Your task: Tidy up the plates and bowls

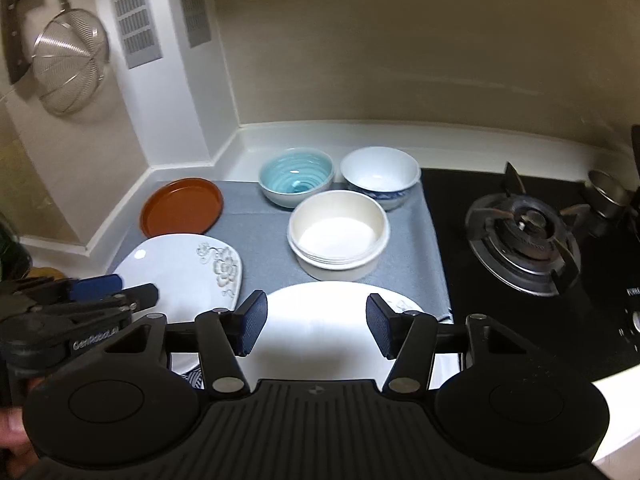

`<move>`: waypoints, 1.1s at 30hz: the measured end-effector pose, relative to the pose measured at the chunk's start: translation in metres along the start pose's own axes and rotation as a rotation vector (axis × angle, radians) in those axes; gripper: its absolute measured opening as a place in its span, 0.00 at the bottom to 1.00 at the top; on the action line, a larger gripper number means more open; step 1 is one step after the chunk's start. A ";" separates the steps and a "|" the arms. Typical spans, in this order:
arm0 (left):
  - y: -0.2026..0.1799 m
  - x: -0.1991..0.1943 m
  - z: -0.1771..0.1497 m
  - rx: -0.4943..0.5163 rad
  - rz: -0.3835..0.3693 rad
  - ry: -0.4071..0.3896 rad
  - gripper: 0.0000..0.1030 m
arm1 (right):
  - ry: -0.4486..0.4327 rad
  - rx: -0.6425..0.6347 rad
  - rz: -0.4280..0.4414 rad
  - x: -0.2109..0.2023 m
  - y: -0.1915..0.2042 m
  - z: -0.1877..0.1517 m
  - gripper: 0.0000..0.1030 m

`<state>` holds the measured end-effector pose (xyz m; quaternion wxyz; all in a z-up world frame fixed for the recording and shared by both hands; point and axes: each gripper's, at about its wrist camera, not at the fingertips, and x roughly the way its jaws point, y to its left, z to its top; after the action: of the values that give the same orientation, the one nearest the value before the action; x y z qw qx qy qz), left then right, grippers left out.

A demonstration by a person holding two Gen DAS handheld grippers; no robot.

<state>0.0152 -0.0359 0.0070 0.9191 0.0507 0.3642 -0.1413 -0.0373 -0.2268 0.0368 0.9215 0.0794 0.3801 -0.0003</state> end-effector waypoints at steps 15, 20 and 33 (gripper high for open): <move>0.079 0.007 -0.007 -0.096 0.069 0.041 0.23 | 0.066 0.019 0.145 0.052 0.040 0.017 0.27; 0.125 0.019 -0.011 -0.165 0.078 0.045 0.23 | 0.099 0.031 0.162 0.082 0.056 0.026 0.27; 0.190 0.082 -0.033 -0.366 -0.028 0.126 0.23 | 0.237 -0.012 0.113 0.164 0.071 0.031 0.27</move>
<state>0.1069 0.1336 -0.0747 0.8865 -0.1135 0.4411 -0.0821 0.1059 -0.1512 -0.0461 0.8692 0.0947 0.4812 0.0633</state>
